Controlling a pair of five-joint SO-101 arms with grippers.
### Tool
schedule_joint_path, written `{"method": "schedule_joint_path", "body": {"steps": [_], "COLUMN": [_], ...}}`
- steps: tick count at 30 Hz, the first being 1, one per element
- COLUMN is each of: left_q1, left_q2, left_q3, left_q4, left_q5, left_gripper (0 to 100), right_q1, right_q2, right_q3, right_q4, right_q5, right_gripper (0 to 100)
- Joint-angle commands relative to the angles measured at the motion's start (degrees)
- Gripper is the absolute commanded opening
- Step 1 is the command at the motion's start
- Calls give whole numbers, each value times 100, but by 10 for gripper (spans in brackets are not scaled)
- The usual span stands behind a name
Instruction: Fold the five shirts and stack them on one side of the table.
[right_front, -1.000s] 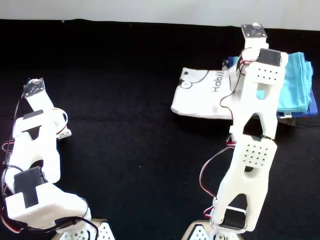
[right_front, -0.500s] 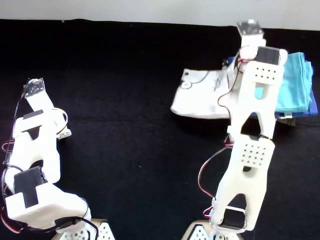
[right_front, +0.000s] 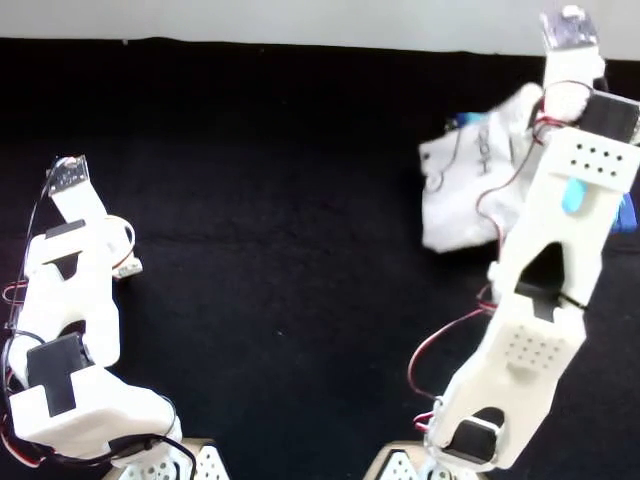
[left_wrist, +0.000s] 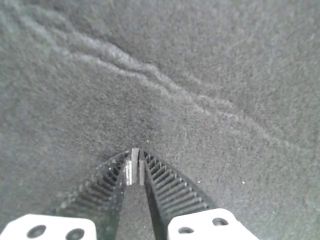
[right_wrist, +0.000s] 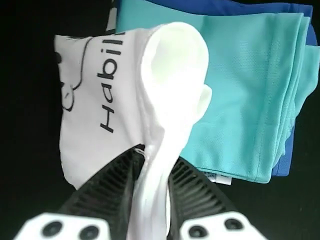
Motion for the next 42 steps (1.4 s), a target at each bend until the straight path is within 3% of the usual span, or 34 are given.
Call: {"method": "schedule_joint_path", "body": {"steps": [1,8,12,17,27,34,42], "left_q1": [101,101,101,101,101,101,101], "left_q2": [4,4,4,4,4,4,4], "left_q3": [-180,-171,-163,-163,-163,-163,-163], "left_q4": [-97,-97,-97,-97,-97,-97,-97], "left_q5": [35,35,35,35,35,35,35], "left_gripper": [38,37,37,37,37,37,37], "right_q1": [321,374,268,-145,-532,4,840], "right_q2": [303,1358,1262,716,-1068,-1341,-163], "right_q3": [347,48,-769,-1604,-927,-901,-22], "right_q4": [-488,-585,-84,242,215,40,-1051], "right_q5": [158,158,158,158,176,387,844], "right_gripper": [5,5,5,5,5,5,5]}}
